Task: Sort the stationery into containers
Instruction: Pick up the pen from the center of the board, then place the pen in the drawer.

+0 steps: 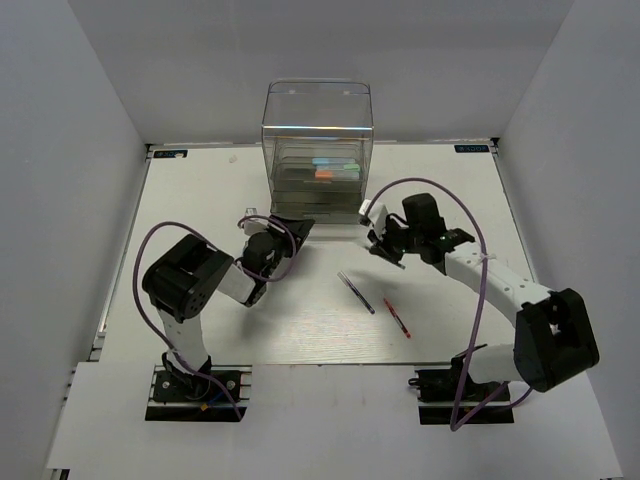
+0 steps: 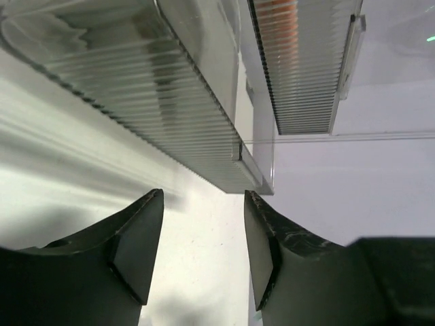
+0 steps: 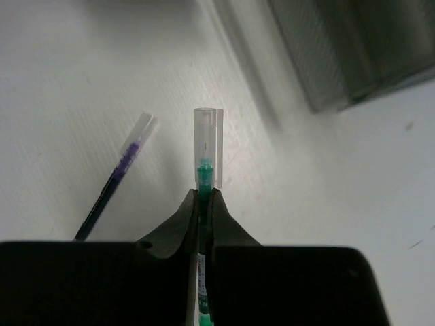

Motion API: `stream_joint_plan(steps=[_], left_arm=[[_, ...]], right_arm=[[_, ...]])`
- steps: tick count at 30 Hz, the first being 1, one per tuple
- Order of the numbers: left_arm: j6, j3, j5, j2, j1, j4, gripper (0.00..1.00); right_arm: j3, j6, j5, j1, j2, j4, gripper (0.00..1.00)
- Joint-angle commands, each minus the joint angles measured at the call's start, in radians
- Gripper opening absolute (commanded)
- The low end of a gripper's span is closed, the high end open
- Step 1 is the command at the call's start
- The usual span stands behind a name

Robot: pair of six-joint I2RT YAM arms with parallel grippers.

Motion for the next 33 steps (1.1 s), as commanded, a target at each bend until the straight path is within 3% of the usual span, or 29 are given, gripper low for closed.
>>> stream_joint_plan(steps=[1, 6, 14, 21, 24, 28, 33], left_arm=[[0.042, -0.020, 0.021, -0.089, -0.007, -0.096, 0.61], [0.084, -0.055, 0.024, -0.199, -0.007, -0.201, 0.61], [0.310, 0.008, 0.082, -0.352, -0.038, -0.673, 0.62], [0.493, 0.092, 0.051, -0.422, -0.104, -0.892, 0.62], [0.530, 0.135, 0.051, -0.422, -0.136, -0.936, 0.62], [0.552, 0.207, 0.051, -0.411, -0.179, -1.014, 0.62], [0.526, 0.292, 0.042, -0.359, -0.225, -1.131, 0.62]], right_arm=[[0.101, -0.160, -0.130, 0.003, -0.042, -0.006, 0.00], [0.216, -0.268, -0.164, 0.016, 0.028, 0.014, 0.00], [0.478, -0.352, -0.098, 0.052, 0.271, 0.068, 0.00], [0.642, -0.366, -0.081, 0.082, 0.432, 0.039, 0.01], [0.676, -0.358, -0.064, 0.094, 0.478, 0.052, 0.08], [0.714, -0.303, -0.064, 0.091, 0.515, 0.026, 0.37], [0.658, -0.268, -0.107, 0.085, 0.449, 0.045, 0.44]])
